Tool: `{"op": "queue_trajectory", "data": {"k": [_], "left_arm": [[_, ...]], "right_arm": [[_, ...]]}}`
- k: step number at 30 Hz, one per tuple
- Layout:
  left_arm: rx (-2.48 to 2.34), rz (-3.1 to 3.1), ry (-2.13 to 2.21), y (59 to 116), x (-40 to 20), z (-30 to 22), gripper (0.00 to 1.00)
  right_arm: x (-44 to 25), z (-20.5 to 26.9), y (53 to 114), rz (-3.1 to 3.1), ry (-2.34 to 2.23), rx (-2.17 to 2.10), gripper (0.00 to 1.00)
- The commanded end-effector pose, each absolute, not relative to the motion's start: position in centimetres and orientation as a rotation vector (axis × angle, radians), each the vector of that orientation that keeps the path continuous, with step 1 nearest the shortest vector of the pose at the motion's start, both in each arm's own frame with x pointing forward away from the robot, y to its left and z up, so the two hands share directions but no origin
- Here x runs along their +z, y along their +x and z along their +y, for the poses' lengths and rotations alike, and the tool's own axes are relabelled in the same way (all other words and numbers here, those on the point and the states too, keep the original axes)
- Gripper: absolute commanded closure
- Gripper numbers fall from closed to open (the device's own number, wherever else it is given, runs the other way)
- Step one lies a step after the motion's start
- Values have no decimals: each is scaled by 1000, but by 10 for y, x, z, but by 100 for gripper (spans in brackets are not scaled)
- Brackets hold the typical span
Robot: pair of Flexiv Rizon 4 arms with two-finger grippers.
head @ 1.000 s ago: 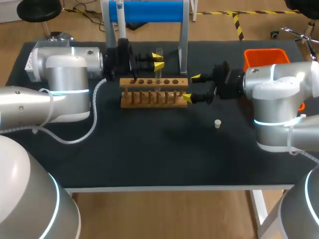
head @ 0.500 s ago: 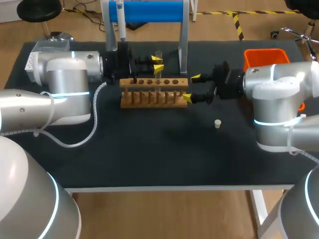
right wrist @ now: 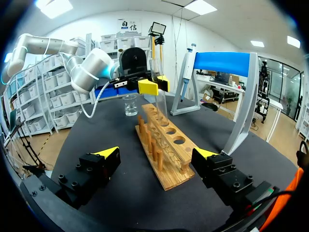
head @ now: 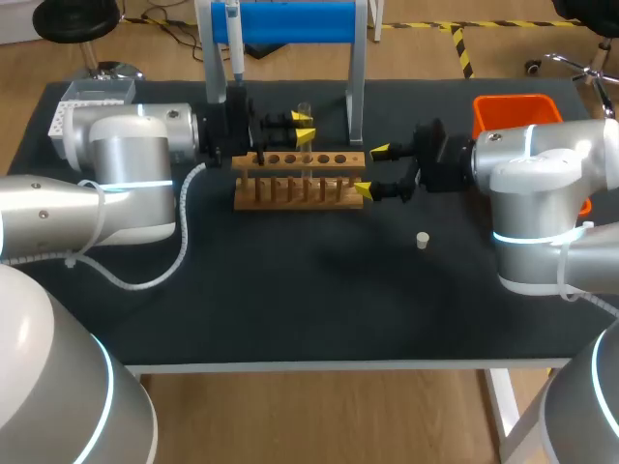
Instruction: Invert the test tube, pick up the pipette, mount the tip to pipette, aspirate from beaker and dispense into the tube, eject the tip, return the pipette, and cap with the stopper.
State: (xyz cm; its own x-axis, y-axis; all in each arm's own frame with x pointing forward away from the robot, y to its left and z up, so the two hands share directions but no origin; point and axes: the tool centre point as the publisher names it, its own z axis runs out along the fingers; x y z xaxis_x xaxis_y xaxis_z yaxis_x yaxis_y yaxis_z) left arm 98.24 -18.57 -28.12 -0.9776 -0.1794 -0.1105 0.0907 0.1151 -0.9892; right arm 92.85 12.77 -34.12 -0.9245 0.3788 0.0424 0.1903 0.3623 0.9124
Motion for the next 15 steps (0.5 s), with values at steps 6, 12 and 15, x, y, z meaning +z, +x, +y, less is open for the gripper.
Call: {"op": "queue_trajectory", "data": {"k": [6,12,15], "left_arm": [[-1966,2182,-96,983,-287,-187,100],[-1969,2192,-90,984,-289,-188,100],[-1972,2194,-87,984,-290,-189,100]], "right_arm": [[-341,127,928,2443,516,1601,0],[-341,127,928,2443,516,1601,0],[-341,127,928,2443,516,1601,0]]}}
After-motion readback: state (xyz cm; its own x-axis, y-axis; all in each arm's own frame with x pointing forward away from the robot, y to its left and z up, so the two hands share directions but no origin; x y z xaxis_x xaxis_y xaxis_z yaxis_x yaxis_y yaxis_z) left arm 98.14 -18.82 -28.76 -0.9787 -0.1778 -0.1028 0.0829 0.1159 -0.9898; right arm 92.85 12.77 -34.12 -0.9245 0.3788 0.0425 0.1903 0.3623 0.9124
